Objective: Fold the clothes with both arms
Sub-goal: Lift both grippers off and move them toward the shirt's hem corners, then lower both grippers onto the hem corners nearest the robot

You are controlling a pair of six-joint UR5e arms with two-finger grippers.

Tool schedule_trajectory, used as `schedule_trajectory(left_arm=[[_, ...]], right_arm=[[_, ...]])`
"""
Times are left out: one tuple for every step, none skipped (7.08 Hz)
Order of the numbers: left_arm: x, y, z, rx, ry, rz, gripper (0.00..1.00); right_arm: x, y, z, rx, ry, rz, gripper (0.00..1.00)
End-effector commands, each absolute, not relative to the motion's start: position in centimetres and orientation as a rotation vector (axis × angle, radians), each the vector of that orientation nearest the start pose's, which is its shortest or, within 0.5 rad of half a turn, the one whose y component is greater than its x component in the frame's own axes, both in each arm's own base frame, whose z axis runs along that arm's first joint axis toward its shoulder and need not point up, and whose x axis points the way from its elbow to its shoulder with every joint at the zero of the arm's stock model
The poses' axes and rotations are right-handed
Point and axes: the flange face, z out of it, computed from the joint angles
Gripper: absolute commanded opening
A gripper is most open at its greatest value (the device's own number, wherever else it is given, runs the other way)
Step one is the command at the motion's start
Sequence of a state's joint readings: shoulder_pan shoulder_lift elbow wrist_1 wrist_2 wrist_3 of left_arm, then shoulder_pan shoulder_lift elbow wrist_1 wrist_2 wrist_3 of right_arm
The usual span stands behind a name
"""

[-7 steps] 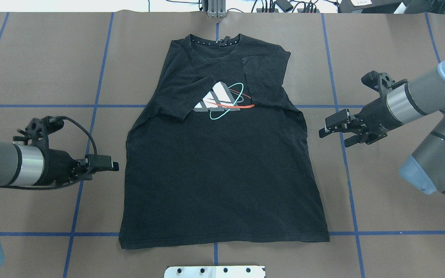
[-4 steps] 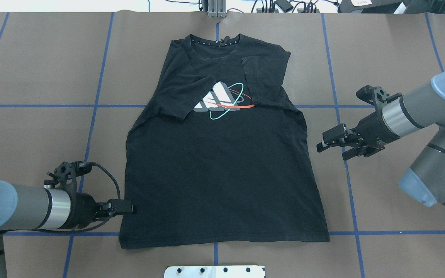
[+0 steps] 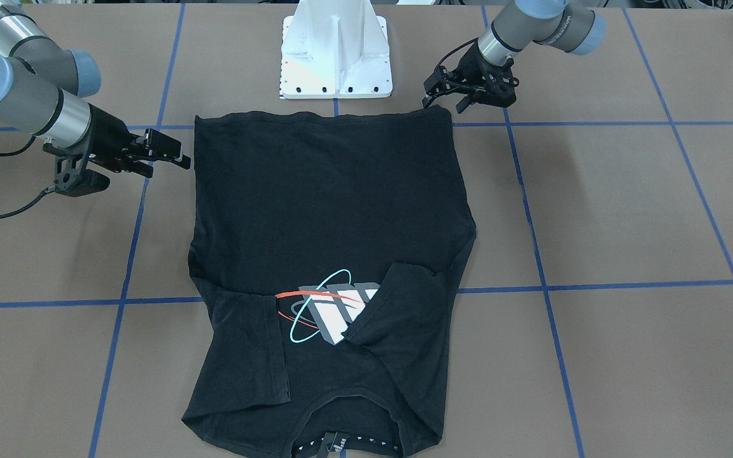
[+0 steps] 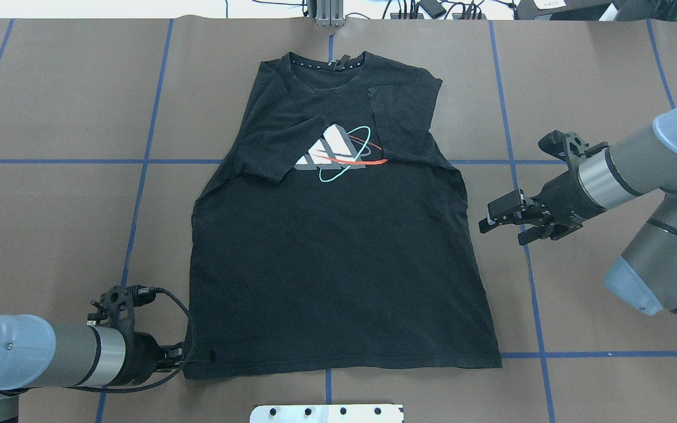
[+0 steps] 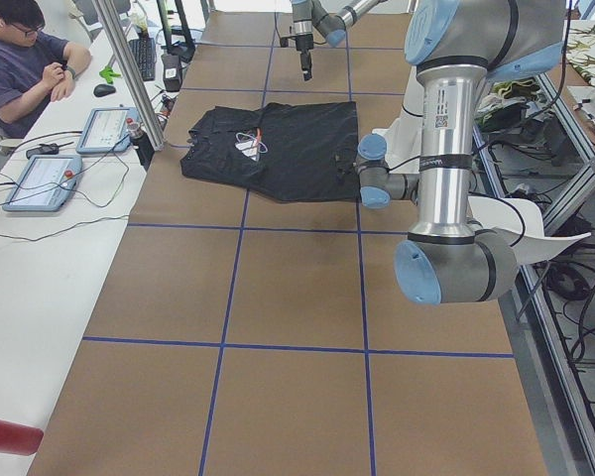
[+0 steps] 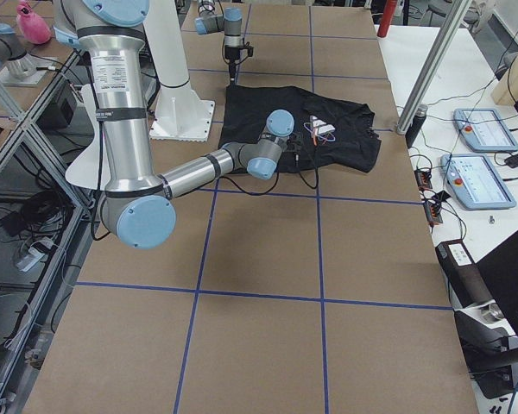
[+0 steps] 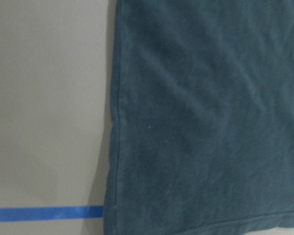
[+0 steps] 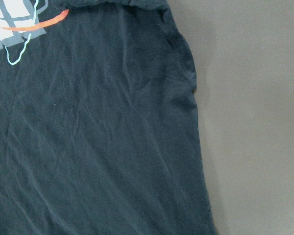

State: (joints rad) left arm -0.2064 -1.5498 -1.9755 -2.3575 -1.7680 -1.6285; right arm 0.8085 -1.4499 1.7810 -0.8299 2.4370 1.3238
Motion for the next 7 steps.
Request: schedule_trajectory(left_arm=[[46.1, -20.7, 39.8, -0.091, 1.153, -0.116, 0.96], [46.1, -20.7, 39.8, -0.093, 1.153, -0.117, 0.75], [46.0, -20.6, 39.7, -0.096, 1.155, -0.116, 0.5], [45.8, -20.6, 39.2, -0.097, 1.165, -0.113, 0.39], [45.5, -20.6, 38.6, -0.096, 1.178, -0.112, 0.29], [45.5, -20.6, 38.5, -0.096, 1.178, -0.112, 0.02], [45.5, -20.6, 38.5, -0.097, 1.18, -0.111, 0.0]], right_arm=[[-32.3, -42.1, 40.0, -0.168, -1.245, 0.021, 1.0], [-32.2, -42.1, 39.9, -0.167, -1.246, 0.021, 1.0], [-32.2, -42.1, 40.1, -0.169, -1.244, 0.022, 1.0], [-32.1, -42.0, 40.2, -0.169, -1.243, 0.022, 1.0], [-32.1, -42.0, 40.1, -0.167, -1.244, 0.022, 1.0], [-32.0, -42.0, 40.2, -0.168, -1.243, 0.023, 1.0], [-32.0, -41.9, 40.5, -0.169, -1.24, 0.026, 1.0]])
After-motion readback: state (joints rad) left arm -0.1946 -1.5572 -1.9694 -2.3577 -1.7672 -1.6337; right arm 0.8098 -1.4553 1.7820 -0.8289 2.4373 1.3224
